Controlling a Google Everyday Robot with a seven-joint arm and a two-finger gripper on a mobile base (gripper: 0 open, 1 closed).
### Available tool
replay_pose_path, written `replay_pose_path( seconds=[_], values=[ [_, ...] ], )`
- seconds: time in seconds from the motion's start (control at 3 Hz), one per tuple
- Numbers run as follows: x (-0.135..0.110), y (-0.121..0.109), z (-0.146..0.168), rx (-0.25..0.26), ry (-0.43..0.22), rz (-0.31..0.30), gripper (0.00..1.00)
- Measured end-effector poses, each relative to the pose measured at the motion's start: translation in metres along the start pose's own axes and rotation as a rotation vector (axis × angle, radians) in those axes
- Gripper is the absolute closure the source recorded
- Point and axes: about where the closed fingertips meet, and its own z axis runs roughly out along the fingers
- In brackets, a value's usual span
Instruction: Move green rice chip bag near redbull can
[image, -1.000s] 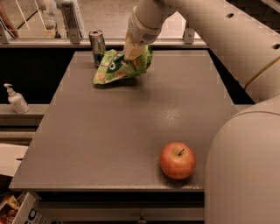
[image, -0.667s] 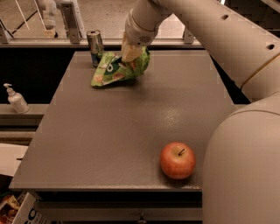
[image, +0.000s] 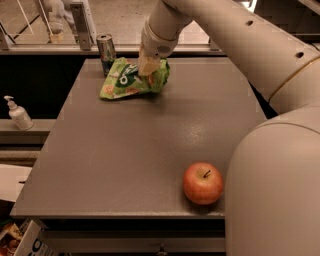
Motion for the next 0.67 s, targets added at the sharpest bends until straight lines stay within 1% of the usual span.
replay_pose_path(
  seconds=[0.67],
  values=[
    [0.0086,0.006,0.0052,-0.026,0.009,0.023,0.19]
  ],
)
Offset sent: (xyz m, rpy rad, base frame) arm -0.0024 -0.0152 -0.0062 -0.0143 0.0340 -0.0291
